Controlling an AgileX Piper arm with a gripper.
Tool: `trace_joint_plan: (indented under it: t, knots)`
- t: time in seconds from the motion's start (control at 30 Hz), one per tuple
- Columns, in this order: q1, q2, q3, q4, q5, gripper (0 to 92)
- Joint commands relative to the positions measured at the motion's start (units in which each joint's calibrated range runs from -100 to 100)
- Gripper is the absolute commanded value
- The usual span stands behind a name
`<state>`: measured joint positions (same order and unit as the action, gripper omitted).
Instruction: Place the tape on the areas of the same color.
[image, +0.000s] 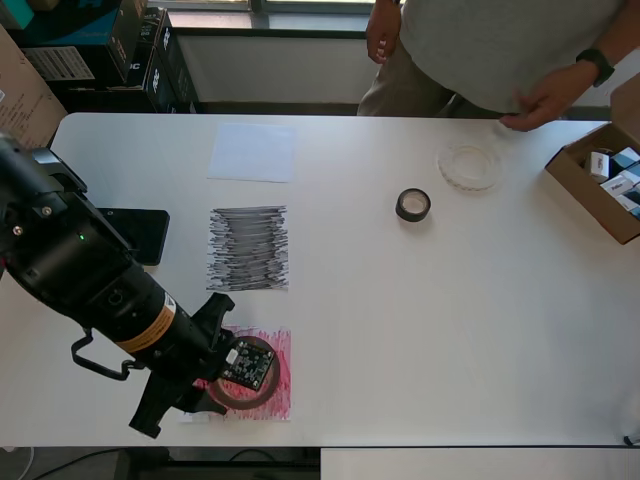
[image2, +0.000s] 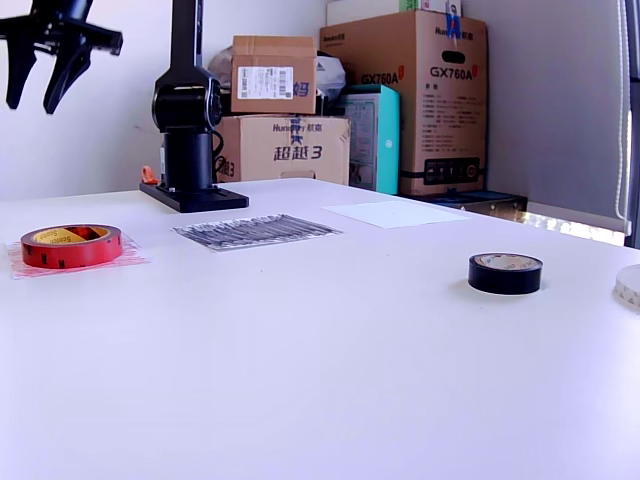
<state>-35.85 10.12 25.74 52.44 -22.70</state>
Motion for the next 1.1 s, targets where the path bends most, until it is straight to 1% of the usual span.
trace_joint_plan:
  t: [0.0,0.13,0.23,0.4,0.57,0.8,0.93,1.07]
  knots:
    - [11.9,-3.4,-14.4,18.1,9.7,47.7]
    - [20.2,-1.5,-21.0,19.5,16.3,47.3]
    - [25.0,1.7,-25.4,19.5,18.9,47.3]
    - [29.3,10.9,-34.4,19.6,21.6,47.3]
    - [31.4,22.4,-47.5,20.1,24.5,47.3]
    - [31.8,37.6,-63.5,21.3,28.0,47.3]
    - [31.8,43.9,-68.7,23.2,29.0,47.3]
    - [31.8,47.4,-69.9,24.0,30.4,47.3]
